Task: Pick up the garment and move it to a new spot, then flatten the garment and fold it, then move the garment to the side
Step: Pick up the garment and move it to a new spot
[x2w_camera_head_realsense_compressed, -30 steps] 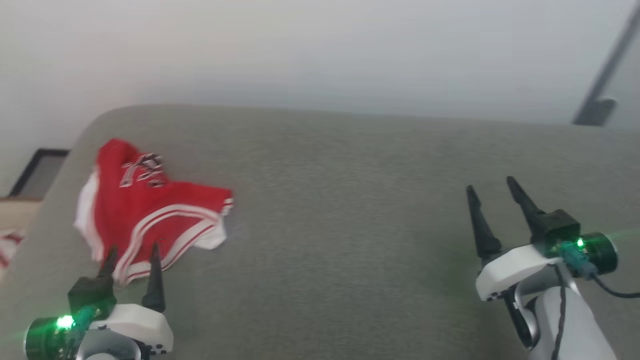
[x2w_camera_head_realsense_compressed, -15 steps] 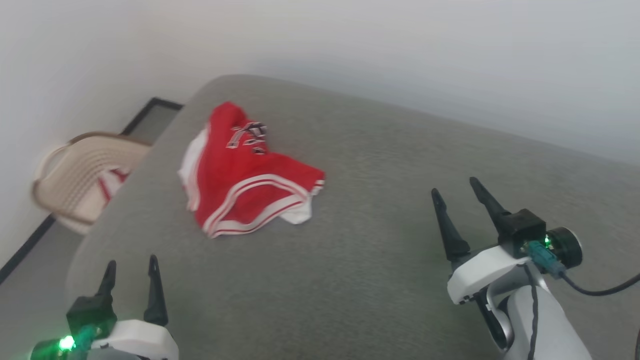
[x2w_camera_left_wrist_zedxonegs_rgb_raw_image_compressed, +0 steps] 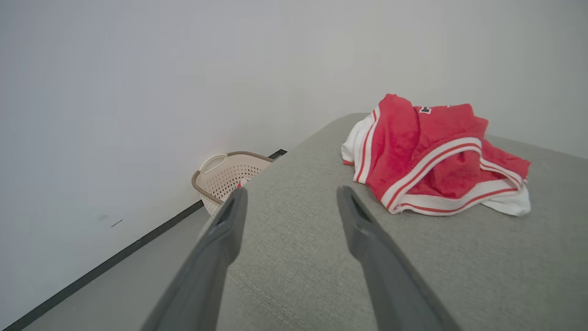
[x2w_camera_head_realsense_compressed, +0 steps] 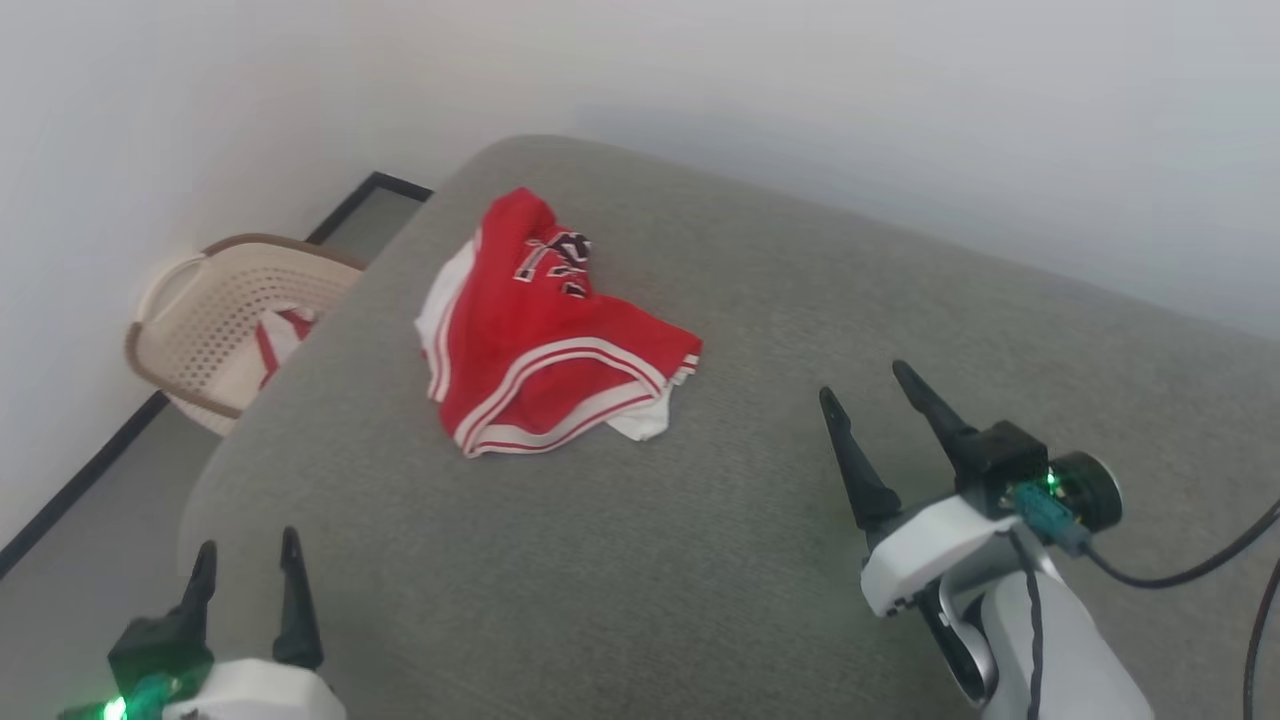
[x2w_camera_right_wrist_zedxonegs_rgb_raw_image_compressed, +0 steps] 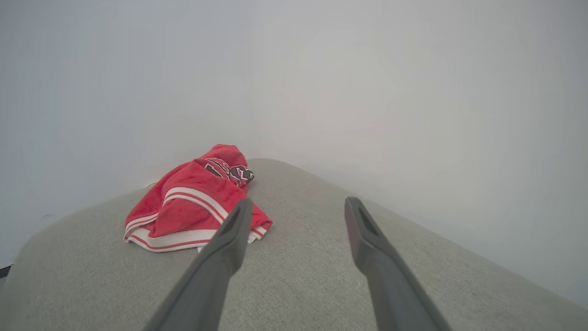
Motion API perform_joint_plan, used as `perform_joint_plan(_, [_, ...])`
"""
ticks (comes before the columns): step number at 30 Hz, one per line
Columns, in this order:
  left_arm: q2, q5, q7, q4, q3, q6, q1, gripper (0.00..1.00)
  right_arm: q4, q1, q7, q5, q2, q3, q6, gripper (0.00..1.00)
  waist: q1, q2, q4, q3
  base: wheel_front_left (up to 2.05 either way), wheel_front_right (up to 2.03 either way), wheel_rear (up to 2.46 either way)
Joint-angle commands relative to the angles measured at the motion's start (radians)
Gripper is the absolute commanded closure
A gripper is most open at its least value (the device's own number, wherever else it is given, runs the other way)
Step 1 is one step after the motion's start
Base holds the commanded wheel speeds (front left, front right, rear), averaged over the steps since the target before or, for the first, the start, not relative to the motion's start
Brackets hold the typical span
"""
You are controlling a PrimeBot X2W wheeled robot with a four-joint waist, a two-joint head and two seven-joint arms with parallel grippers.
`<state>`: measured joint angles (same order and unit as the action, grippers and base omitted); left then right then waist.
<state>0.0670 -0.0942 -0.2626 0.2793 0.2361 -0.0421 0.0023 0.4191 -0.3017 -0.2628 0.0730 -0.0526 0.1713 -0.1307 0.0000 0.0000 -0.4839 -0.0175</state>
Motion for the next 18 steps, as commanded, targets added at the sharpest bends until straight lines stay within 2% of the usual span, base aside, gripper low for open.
perform_joint_plan(1, [0.001,0.005,-0.003,0.0,0.0,-0.01,-0.024,0.0,-0.001,-0.018,-0.003,0.005,0.001,0.001,0.0,0.0,0.0,0.0,0.025,-0.018,0.0,0.0,0.0])
perform_joint_plan(4, [0.017,0.024,-0.003,0.022,-0.022,-0.035,-0.086,0.0,-0.003,-0.035,-0.003,-0.002,0.001,-0.004,0.0,0.0,0.0,0.0,0.071,-0.055,0.0,0.0,0.0])
perform_joint_plan(8, [0.069,0.021,-0.003,0.094,-0.056,-0.067,-0.219,0.0,-0.008,-0.06,-0.003,-0.015,0.001,-0.01,0.0,0.0,0.0,0.0,0.149,-0.115,0.0,0.0,0.0])
perform_joint_plan(13, [0.176,0.001,0.0,0.269,-0.123,-0.086,-0.422,0.0,-0.012,-0.087,-0.003,-0.026,0.0,-0.021,0.0,0.0,0.0,0.0,0.246,-0.189,0.0,0.0,0.0])
perform_joint_plan(15, [0.207,-0.065,0.04,0.353,-0.138,-0.088,-0.511,0.0,-0.015,-0.101,-0.003,-0.026,0.001,-0.02,0.0,0.0,0.0,0.0,0.287,-0.219,0.0,0.0,0.0])
perform_joint_plan(18, [0.273,-0.187,0.13,0.44,-0.211,-0.087,-0.604,0.0,-0.02,-0.114,-0.003,-0.025,0.001,-0.03,0.0,0.0,0.0,0.0,0.341,-0.253,0.0,0.0,0.0])
